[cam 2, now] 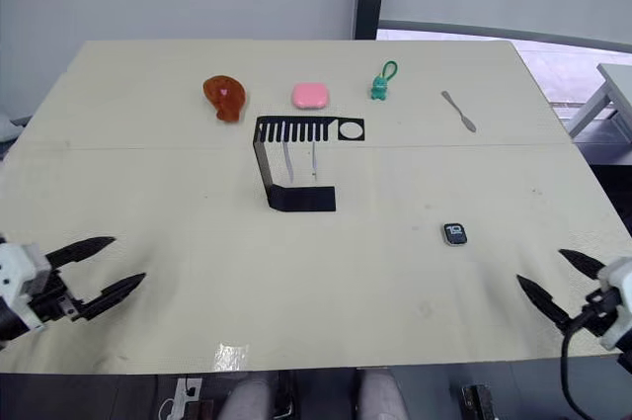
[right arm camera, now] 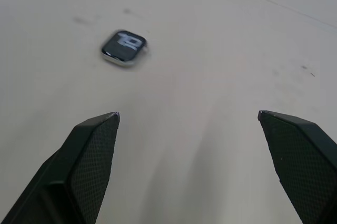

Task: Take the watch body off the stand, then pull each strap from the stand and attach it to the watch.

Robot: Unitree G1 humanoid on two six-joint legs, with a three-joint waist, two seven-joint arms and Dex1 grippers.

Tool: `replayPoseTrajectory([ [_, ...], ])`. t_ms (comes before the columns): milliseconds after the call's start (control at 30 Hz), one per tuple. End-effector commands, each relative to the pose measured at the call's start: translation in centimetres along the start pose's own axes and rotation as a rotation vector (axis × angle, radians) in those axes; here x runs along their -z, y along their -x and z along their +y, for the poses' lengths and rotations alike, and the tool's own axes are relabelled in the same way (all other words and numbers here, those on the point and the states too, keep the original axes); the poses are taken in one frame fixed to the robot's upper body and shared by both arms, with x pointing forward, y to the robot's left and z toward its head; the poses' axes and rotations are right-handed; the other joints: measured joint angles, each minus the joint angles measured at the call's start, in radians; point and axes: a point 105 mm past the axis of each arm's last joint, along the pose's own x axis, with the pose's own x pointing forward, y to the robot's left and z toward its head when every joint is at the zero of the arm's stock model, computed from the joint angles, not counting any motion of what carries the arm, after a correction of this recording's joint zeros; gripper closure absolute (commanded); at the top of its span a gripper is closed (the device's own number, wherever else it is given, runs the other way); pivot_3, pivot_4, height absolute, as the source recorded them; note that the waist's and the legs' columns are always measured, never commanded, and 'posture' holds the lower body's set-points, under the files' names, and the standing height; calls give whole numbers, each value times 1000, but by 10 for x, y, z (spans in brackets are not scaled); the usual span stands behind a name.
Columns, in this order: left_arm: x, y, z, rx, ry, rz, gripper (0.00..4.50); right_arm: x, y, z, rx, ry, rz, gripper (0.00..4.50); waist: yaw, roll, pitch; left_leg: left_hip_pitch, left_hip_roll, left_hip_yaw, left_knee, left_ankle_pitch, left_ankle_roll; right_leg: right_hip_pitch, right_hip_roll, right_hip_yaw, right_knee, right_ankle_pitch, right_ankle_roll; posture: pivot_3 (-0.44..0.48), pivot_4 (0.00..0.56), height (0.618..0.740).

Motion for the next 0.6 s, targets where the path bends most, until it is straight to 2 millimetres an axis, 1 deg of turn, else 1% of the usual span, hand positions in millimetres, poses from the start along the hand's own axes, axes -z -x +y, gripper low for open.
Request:
replayPoseTrajectory([
  [33,-3,11,15,-145,-99,-15,0,2,8,-11,9,143,13,27,2,0,0,1,0,-1,0,-2,2,2,-1,0,-1,0,0,0,150,740],
  [100,-10,6,12,-164,-80,-60,0,0,0,-13,17,166,-10,27,1,-1,0,1,0,-1,0,-3,2,2,-1,0,-1,0,0,0,150,740],
  [167,-18,-3,-1,-114,-62,-90,0,-8,-13,-9,1,155,-50,27,-1,0,-1,2,1,-1,0,-2,1,2,-1,0,-1,0,0,0,150,740],
  [200,-22,-8,-11,-72,-40,-104,0,-15,-21,-3,-34,138,-81,27,-2,0,-1,2,1,-1,0,0,-4,2,-1,0,0,0,0,0,150,740],
  [267,-30,-19,-24,-25,-11,-122,0,-28,-36,12,-99,121,-148,27,-4,0,-1,2,2,-1,-1,1,-5,2,0,0,1,0,0,0,150,740],
  [300,-37,-27,-28,-34,9,-143,0,-38,-44,22,-145,110,-191,27,-4,1,-1,2,2,0,-1,1,-6,2,0,0,1,0,0,0,150,740],
  [333,-47,-41,-37,-27,21,-163,0,-50,-55,34,-197,106,-239,27,-4,1,-1,3,2,-1,-1,1,-6,2,0,0,1,0,0,0,150,740],
  [433,-68,-67,-55,-43,59,-211,0,-73,-75,57,-306,54,-319,27,0,1,-1,3,3,-1,0,2,-7,2,1,0,4,0,0,0,150,740],
  [533,-86,-90,-67,-117,128,-279,0,-88,-89,73,-387,0,-373,27,7,1,-1,2,2,-1,1,2,-7,2,1,0,5,0,0,0,150,740],
  [600,-92,-101,-73,-155,171,-292,0,-92,-94,80,-418,-15,-398,27,13,1,-1,2,2,-2,4,2,-6,2,1,0,6,0,0,0,150,740],
])
